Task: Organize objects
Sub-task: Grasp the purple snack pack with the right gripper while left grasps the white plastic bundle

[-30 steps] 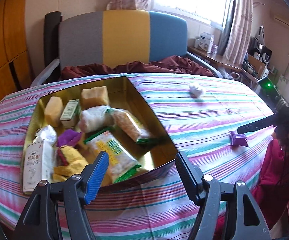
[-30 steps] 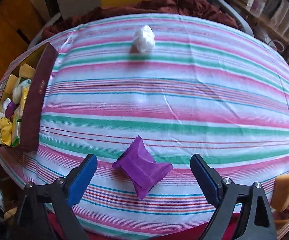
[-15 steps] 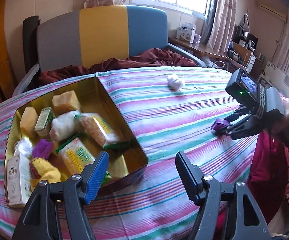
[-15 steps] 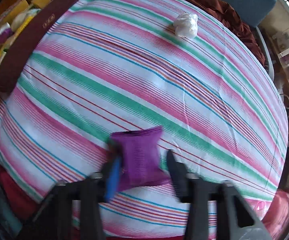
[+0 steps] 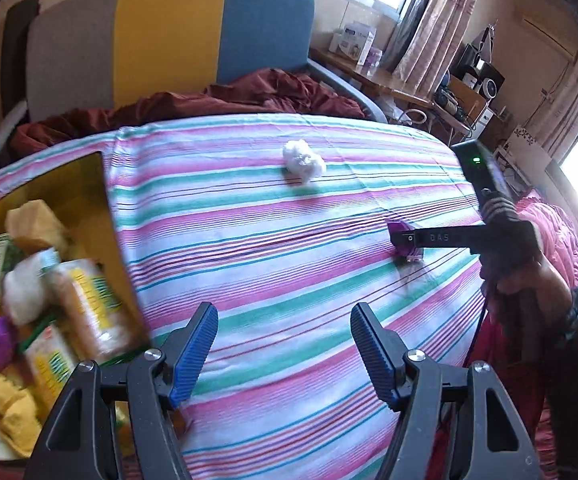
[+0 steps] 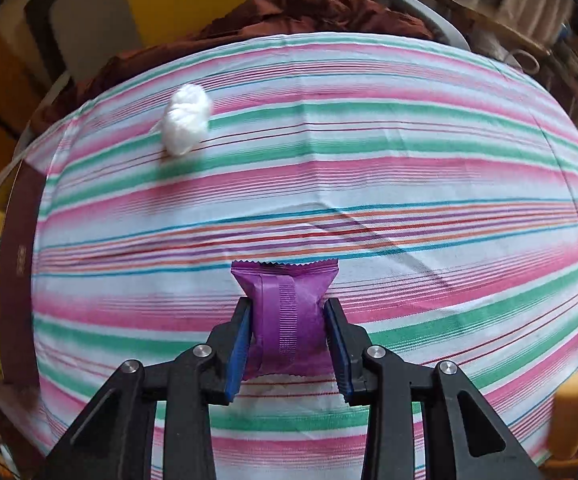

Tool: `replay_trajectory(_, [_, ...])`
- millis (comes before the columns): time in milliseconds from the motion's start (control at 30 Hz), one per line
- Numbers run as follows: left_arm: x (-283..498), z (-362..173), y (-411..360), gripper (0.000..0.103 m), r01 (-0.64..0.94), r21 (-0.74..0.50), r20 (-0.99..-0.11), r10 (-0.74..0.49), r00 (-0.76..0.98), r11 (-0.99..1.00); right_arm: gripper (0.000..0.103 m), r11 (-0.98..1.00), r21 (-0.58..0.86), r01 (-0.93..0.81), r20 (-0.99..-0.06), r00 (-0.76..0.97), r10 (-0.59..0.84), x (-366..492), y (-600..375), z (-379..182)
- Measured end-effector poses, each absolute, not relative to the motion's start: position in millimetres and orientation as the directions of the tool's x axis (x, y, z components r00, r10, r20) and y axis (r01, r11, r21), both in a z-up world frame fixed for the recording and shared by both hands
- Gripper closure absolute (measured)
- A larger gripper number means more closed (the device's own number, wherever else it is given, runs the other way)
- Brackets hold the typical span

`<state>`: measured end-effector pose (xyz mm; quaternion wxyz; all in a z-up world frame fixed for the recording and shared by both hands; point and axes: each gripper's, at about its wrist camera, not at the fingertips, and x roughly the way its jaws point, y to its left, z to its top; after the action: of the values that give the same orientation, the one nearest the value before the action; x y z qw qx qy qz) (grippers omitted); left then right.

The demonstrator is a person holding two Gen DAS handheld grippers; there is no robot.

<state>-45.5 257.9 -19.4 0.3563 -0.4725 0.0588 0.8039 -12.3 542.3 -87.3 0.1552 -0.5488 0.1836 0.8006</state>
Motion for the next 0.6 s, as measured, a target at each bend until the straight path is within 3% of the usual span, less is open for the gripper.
replay_trajectory(300, [-112, -47, 325, 0.033, -0.547, -0.335, -0.838, 0.508, -0.200, -0.767, 0.065, -0.905, -0.004, -0.426, -0.939, -0.309, 0.149, -12, 530, -87])
replay_trajectory(600, [-174, -57, 392, 0.021, -0.541, -0.330, -0.830, 0.511, -0.224, -0.773, 0.061, -0.914, -0.006, -0.405, -0.950, -0.284, 0.132, -16, 528, -95])
